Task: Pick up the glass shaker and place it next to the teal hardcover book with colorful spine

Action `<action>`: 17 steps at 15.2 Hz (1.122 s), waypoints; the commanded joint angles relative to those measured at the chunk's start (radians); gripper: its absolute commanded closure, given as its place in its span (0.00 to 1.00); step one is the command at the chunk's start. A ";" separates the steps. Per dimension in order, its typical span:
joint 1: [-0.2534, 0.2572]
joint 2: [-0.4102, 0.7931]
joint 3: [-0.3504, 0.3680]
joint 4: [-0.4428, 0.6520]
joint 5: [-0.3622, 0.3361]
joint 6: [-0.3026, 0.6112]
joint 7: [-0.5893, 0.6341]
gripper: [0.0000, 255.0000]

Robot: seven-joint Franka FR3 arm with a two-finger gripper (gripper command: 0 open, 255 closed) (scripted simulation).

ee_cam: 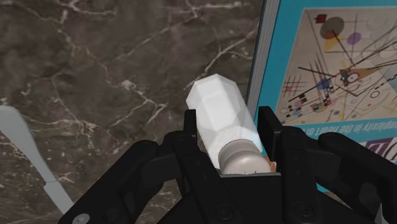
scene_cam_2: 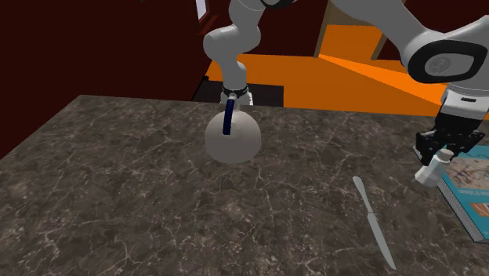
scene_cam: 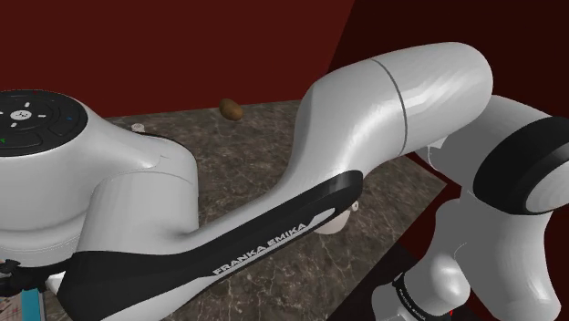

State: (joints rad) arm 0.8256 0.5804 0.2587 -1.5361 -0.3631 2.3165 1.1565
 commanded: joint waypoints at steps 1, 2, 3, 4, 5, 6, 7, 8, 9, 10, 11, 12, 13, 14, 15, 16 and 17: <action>0.000 0.001 0.000 -0.001 -0.001 0.003 0.000 1.00; 0.000 0.001 0.000 -0.001 -0.001 0.003 0.000 1.00; 0.000 0.001 0.000 -0.001 -0.001 0.003 0.000 1.00; 0.000 0.001 0.000 -0.001 -0.001 0.003 0.000 1.00; 0.000 0.001 0.000 -0.001 -0.001 0.003 0.000 1.00; 0.000 0.001 0.000 -0.001 -0.001 0.003 0.000 1.00; 0.000 0.001 0.000 -0.001 -0.001 0.003 0.000 0.00; 0.000 0.001 0.000 -0.001 -0.001 0.003 0.000 0.00; 0.000 0.001 0.000 -0.001 -0.001 0.003 0.000 0.00; 0.000 0.001 0.000 -0.001 -0.001 0.003 0.000 0.00; 0.000 0.001 0.000 -0.001 -0.001 0.003 0.000 0.00; 0.000 0.001 0.000 -0.001 -0.001 0.003 0.000 0.00; -0.003 -0.023 0.005 -0.007 0.007 -0.015 -0.004 0.00; -0.005 -0.047 0.011 -0.011 0.014 -0.034 -0.007 0.00; -0.007 -0.069 0.016 -0.014 0.022 -0.053 -0.011 0.00; -0.008 -0.087 0.020 -0.015 0.028 -0.069 -0.015 0.00; -0.008 -0.087 0.020 -0.015 0.028 -0.069 -0.015 0.00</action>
State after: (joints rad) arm 0.8161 0.5004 0.2767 -1.5525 -0.3374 2.2568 1.1417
